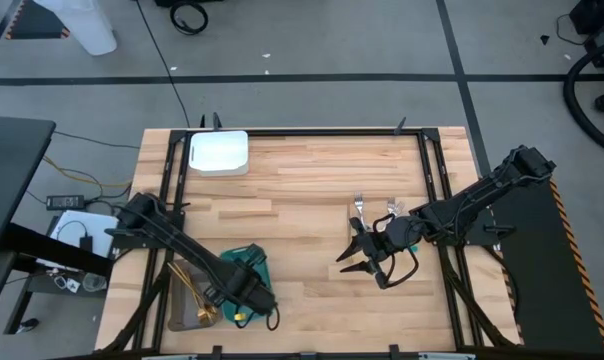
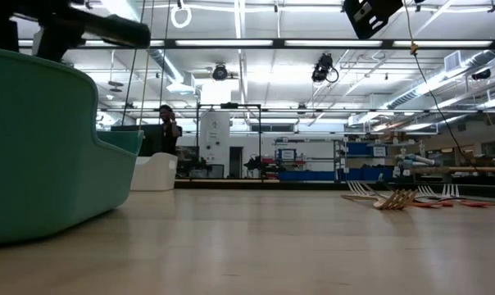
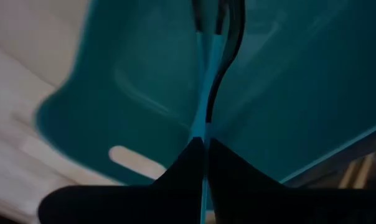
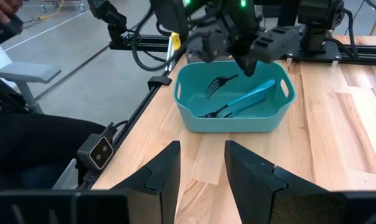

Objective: Sort silverware by color (type)
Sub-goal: Put the blue fork into the green bin

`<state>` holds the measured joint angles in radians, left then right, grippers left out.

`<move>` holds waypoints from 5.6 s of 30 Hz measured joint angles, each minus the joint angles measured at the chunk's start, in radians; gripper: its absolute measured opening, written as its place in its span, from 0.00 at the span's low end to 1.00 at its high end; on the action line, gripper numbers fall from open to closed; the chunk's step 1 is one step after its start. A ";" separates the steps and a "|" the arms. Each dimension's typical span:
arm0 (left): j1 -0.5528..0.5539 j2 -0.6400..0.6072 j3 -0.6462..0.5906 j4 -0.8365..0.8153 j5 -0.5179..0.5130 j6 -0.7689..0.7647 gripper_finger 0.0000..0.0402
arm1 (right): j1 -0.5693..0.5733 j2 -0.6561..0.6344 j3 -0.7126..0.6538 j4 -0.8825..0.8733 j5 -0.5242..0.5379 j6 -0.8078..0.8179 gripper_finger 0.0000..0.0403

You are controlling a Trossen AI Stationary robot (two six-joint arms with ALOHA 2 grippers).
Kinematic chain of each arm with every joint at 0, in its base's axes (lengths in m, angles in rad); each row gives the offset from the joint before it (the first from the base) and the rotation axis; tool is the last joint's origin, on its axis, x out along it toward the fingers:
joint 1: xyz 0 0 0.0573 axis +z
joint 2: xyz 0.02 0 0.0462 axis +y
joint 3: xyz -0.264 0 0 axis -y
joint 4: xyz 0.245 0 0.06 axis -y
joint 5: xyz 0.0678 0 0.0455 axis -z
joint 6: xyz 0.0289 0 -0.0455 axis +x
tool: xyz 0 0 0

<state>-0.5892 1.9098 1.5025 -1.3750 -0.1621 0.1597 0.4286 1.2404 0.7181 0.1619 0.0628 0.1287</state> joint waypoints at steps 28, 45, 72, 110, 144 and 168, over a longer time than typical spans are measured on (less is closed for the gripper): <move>-0.011 0.148 0.135 -0.042 0.044 -0.018 0.04 | 0.000 0.000 0.000 0.001 0.000 0.007 0.34; -0.011 0.200 0.134 0.014 0.050 0.039 0.07 | 0.000 0.000 0.000 0.001 -0.004 0.007 0.34; -0.018 0.186 0.240 -0.120 -0.071 -0.112 0.33 | 0.000 0.000 0.000 0.000 -0.004 0.007 0.34; 0.070 0.091 0.110 0.546 -0.336 0.034 0.12 | -0.004 -0.047 0.000 -0.380 0.087 0.256 0.31; 0.203 -0.277 -0.484 1.441 -0.033 0.010 0.08 | -0.262 -0.125 0.023 -1.014 -0.081 0.492 0.34; 0.167 -0.302 -0.483 1.396 -0.020 -0.052 0.08 | -0.275 0.099 0.034 -1.009 -0.032 0.299 0.42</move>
<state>-0.4221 1.6077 1.0195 0.0214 -0.1818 0.1076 0.1537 1.3395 0.7521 -0.8474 0.0306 0.4276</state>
